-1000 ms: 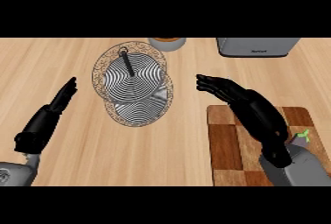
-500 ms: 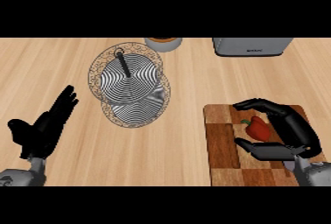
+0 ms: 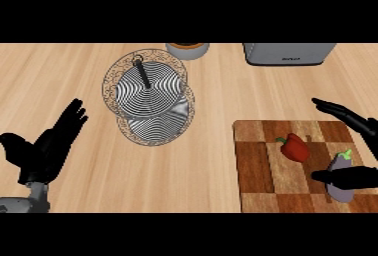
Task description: Pick the bell pepper from the cutting board and place it in the tiered basket
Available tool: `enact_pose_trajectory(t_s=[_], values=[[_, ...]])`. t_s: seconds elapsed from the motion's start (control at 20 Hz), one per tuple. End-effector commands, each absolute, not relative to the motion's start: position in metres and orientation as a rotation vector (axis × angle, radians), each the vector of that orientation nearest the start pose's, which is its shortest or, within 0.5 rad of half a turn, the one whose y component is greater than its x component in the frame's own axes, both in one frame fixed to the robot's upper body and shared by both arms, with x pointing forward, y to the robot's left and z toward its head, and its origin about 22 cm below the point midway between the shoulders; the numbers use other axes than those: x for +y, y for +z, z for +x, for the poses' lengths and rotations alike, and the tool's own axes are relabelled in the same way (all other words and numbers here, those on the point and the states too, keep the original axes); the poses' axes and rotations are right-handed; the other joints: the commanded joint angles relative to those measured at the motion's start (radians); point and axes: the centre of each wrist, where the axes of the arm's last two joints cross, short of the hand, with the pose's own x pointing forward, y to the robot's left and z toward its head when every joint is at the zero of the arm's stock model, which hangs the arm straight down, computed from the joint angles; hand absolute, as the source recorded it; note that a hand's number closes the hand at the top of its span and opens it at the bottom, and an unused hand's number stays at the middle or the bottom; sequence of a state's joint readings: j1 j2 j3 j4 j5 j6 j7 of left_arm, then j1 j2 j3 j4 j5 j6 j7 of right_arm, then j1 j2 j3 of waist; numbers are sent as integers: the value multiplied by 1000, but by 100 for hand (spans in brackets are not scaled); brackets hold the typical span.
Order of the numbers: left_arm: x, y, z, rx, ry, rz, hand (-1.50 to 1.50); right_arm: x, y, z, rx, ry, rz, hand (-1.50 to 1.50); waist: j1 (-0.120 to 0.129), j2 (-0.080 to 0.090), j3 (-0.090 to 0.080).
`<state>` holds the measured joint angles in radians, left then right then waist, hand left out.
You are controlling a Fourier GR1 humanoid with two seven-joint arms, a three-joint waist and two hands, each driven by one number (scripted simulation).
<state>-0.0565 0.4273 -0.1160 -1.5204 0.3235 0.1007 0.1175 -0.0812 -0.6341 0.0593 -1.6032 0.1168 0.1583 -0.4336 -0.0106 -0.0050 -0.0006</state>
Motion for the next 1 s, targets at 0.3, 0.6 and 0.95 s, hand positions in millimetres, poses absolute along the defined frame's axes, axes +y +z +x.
enact_pose_trajectory(t_s=[0.3,0.6,0.95], values=[[304,31,255,-1416,-94,111,0,-344,158,242,-1374,1636,-525,-150,2,0,-3],[292,29,258,-1403,-84,76,0,-294,130,212,-1314,1617,-548,-150,4,3,0],[274,29,267,-1422,-115,58,0,-265,84,226,-1303,1557,-626,-150,11,6,1]])
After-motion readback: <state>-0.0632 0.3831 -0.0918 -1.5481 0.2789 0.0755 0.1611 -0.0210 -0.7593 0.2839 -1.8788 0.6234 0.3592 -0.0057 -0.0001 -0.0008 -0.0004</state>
